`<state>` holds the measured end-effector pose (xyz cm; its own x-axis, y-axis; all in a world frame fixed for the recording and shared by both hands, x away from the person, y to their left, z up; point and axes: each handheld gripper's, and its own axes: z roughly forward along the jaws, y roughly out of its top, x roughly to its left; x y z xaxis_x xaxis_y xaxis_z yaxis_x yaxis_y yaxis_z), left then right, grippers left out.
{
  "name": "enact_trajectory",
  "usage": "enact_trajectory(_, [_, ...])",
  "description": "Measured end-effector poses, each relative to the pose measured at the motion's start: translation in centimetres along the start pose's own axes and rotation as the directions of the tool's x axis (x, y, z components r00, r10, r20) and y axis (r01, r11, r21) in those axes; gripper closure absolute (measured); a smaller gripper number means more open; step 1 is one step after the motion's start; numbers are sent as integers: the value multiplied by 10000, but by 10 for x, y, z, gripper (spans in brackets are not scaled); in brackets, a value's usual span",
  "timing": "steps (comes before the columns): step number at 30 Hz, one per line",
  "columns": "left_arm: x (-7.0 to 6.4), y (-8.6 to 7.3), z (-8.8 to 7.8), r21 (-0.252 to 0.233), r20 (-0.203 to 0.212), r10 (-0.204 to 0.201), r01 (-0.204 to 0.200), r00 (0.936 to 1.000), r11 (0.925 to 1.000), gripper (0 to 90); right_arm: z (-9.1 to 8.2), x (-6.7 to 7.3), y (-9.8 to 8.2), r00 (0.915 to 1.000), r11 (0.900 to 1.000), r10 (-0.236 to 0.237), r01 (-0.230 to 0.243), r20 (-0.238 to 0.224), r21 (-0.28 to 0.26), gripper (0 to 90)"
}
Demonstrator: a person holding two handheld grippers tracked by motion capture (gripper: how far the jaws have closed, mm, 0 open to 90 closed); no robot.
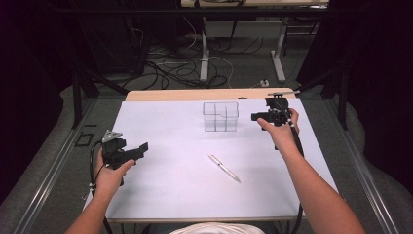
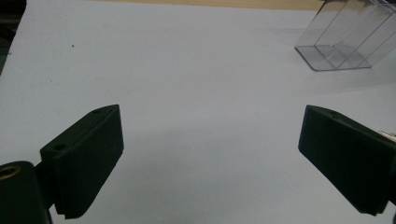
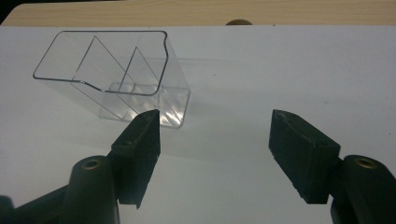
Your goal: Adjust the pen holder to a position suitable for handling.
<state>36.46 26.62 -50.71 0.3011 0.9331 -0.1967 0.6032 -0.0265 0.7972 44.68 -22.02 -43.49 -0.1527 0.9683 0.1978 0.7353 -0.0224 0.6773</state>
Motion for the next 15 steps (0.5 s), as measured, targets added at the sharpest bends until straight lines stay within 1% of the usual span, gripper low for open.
enact_trajectory(3, [1, 0, 0, 20, 2, 10, -10, 10000, 10000, 68, 4, 5, 6, 9999, 9999, 144, -143, -86, 96, 361])
enact_trajectory(4, [1, 0, 0, 21, 6, 0, 0, 10000, 10000, 69, 6, 5, 8, 10000, 9998, 79, -78, -55, 161, 364])
enact_trajectory(6, [1, 0, 0, 24, 6, -3, 3, 10000, 10000, 69, 9, 8, 12, 9997, 9994, 212, -209, -97, 270, 372])
enact_trajectory(10, [2, 0, 0, 33, -22, 15, -15, 10000, 10000, 71, 15, 13, 18, 9997, 9990, 256, -254, -63, 365, 389])
enact_trajectory(11, [2, 0, 0, 34, -30, 18, -18, 10000, 10000, 71, 17, 14, 20, 9994, 9988, 327, -324, -83, 358, 395])
enact_trajectory(15, [2, 0, 1, 47, -35, 6, -6, 10000, 10000, 72, 21, 18, 25, 9998, 9990, 192, -192, 8, 414, 409])
